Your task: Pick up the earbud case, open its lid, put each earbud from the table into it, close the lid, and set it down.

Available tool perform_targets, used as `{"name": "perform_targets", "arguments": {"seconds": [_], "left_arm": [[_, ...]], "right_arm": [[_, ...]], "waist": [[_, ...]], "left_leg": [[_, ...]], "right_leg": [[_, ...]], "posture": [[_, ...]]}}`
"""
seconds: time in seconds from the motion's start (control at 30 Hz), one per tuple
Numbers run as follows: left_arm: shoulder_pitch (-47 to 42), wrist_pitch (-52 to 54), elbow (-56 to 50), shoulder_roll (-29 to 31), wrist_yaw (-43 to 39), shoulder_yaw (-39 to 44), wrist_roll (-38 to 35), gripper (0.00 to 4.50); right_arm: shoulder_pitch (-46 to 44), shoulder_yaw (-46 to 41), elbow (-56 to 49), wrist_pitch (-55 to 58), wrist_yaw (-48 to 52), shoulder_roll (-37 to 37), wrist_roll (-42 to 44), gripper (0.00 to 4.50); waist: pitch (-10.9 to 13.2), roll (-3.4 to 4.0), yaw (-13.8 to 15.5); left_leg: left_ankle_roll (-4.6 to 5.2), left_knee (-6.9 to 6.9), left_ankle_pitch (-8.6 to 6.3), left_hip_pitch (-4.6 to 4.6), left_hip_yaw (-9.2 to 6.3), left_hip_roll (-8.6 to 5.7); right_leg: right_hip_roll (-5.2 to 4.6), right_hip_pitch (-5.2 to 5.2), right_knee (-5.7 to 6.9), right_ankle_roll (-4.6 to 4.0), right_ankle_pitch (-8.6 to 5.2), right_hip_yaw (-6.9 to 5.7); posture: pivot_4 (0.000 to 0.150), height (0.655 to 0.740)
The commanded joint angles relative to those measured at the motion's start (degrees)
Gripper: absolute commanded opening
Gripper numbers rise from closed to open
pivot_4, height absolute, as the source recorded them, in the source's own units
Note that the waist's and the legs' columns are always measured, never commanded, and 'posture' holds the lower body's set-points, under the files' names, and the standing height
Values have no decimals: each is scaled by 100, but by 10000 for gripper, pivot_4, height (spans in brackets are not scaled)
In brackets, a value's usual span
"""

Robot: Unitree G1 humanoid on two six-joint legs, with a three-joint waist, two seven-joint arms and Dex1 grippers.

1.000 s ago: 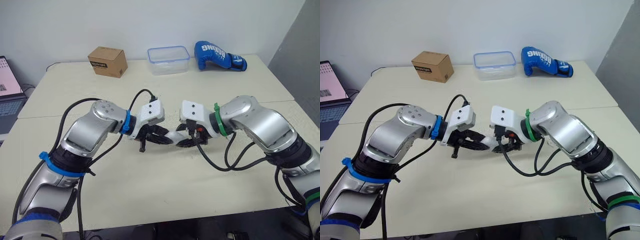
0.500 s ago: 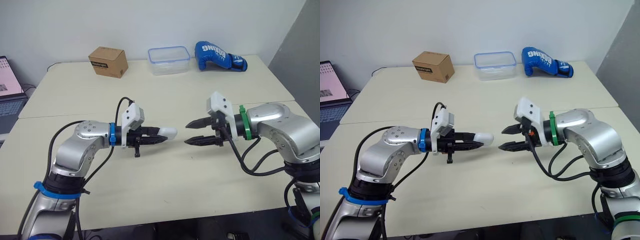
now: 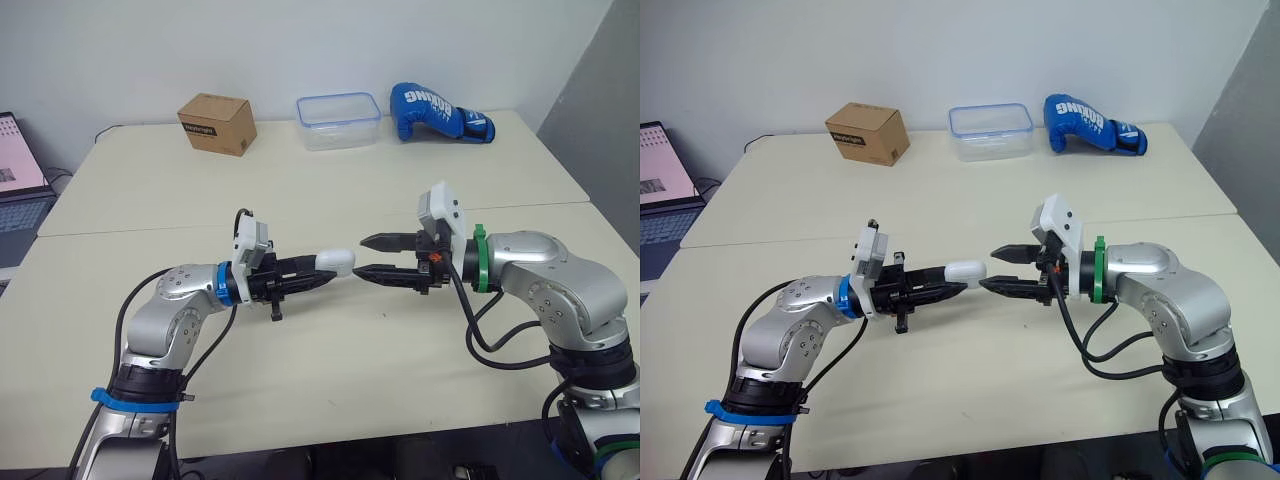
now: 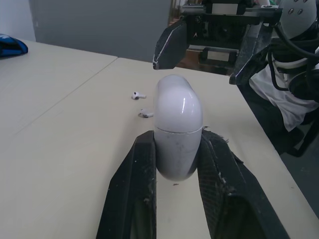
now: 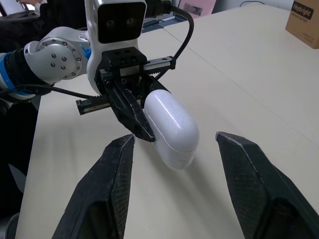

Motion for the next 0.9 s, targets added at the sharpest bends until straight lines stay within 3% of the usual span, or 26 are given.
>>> {"name": "perform_targets", "arguments": {"seconds": [0.03,0.9], "left_arm": [[-67,-126,-50,-41,-94,100,-189,7460],[61,-39,-407,-38,-182,-35,-316,7460]], "right_arm": [[-70,-68,-186,-112,-105,62,148,26965],[-248,304,255,-231,-287,138,2,26965]], "waist": [[0,0,-3],[0,0,-8]], "left_leg": [[0,0,0,0,0,0],[0,0,0,1,0,-1]], "right_leg": [[0,0,0,0,0,0],[0,0,-1,0,0,0]], "posture": [[1500,7307],[1500,7307]]}}
